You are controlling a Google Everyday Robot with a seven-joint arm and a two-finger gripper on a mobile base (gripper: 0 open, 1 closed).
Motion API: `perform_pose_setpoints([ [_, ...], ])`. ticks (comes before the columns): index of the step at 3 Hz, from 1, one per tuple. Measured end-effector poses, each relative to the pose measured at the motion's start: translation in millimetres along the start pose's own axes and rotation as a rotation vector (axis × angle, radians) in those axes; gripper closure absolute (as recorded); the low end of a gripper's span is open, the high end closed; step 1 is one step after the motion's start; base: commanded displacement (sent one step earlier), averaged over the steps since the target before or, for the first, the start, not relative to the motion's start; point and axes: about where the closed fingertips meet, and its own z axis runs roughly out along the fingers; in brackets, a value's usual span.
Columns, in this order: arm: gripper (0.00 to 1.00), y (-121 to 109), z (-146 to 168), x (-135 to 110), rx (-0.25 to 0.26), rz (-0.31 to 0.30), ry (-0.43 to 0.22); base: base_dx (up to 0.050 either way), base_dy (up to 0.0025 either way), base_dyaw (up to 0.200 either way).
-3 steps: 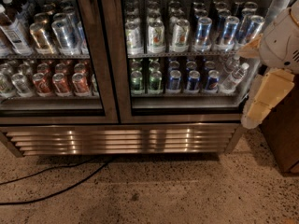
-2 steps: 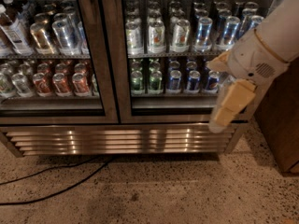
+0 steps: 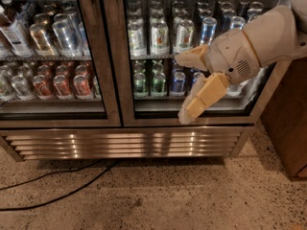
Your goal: Open right fridge door
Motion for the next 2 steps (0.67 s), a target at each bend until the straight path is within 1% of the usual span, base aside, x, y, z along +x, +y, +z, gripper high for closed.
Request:
perform_pose_setpoints([
  [1, 0.0, -2, -5, -10, 0.008, -0.006, -0.266, 0.0, 0.0, 0.0],
  [2, 0.0, 7, -53, -19, 0.075, 0.012, -0.503, 0.0, 0.0, 0.0],
])
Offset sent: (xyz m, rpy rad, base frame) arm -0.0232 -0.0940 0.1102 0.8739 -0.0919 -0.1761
